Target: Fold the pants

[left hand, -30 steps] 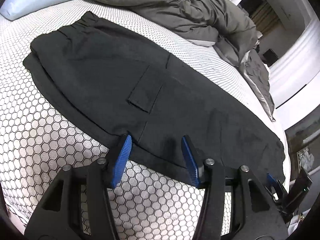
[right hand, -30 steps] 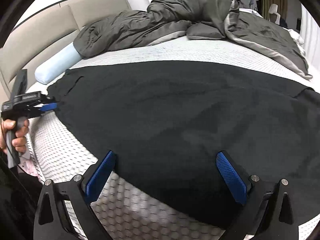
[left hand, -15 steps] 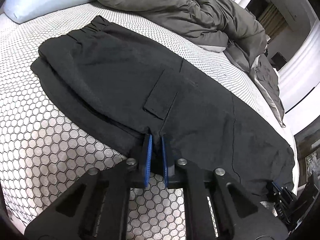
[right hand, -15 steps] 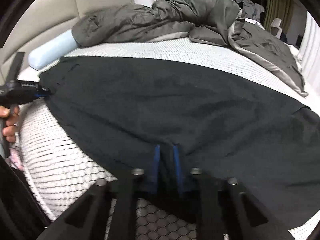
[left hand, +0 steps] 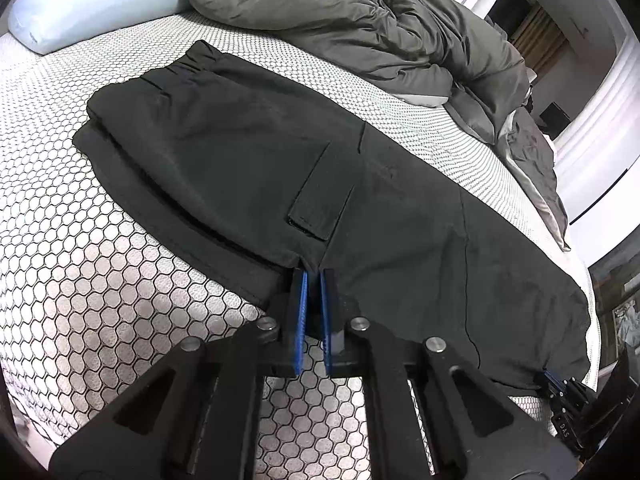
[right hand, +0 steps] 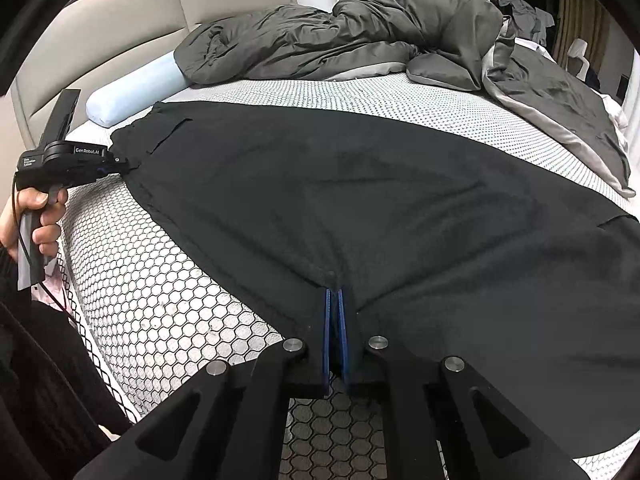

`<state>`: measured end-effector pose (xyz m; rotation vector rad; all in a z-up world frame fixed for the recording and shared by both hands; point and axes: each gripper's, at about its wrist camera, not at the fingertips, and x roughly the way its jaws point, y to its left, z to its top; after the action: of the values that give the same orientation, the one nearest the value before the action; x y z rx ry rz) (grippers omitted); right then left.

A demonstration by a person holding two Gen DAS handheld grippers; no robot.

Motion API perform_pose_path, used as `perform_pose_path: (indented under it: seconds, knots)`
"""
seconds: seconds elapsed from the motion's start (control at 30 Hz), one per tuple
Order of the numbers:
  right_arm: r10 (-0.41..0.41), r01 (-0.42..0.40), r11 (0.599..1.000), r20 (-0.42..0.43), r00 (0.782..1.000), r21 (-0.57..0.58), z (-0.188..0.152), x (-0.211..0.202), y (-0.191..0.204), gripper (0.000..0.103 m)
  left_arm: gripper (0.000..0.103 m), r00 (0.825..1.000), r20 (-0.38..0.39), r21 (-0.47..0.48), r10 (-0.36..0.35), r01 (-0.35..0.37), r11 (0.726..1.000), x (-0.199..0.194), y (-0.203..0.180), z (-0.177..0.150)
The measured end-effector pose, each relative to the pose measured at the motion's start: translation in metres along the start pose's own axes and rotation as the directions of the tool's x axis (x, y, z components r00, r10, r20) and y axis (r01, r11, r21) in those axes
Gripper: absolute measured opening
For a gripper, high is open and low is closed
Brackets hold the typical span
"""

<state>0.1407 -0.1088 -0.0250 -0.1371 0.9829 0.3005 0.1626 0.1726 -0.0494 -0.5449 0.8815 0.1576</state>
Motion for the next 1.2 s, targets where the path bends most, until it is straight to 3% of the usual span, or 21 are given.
perform_pose_path:
  seconds: [0.7, 0.8, 0.83, 0.87, 0.93, 1.03, 1.2]
  knots:
    - [-0.004, 0.003, 0.999, -0.021, 1.0, -0.039, -0.002, -0.003, 0.005, 0.004, 0.004, 1.0, 0.0, 0.026, 0.001, -0.001, 1.0, -0.007, 0.004, -0.002]
    - [-0.026, 0.026, 0.999, -0.006, 1.0, -0.019, -0.002, -0.004, -0.001, 0.033, 0.009, 1.0, -0.008, 0.022, 0.018, -0.018, 1.0, -0.008, 0.004, -0.003]
    - [-0.049, 0.049, 0.999, 0.009, 0.999, -0.004, -0.003, -0.007, -0.004, 0.049, 0.012, 0.999, -0.006, 0.025, 0.031, -0.031, 0.999, -0.008, 0.002, -0.003]
    - [-0.048, 0.048, 0.999, 0.019, 0.999, 0.0, -0.004, -0.009, -0.004, 0.055, 0.021, 0.999, 0.006, 0.037, 0.033, -0.033, 0.999, -0.01, -0.002, -0.003]
    - [-0.067, 0.067, 0.998, 0.037, 0.997, 0.01, -0.004, -0.015, -0.008, 0.058, 0.038, 1.0, 0.027, 0.057, 0.014, -0.016, 0.998, -0.015, -0.011, -0.003]
    - [-0.118, 0.112, 0.99, 0.07, 0.991, 0.082, -0.005, -0.03, -0.025, 0.074, 0.069, 0.998, 0.057, 0.09, -0.03, 0.025, 0.996, -0.025, -0.029, -0.009]
    - [-0.206, 0.186, 0.964, 0.09, 0.974, 0.189, -0.009, -0.05, -0.062, 0.075, 0.071, 0.998, -0.008, 0.168, -0.07, 0.07, 0.983, -0.013, -0.064, -0.019]
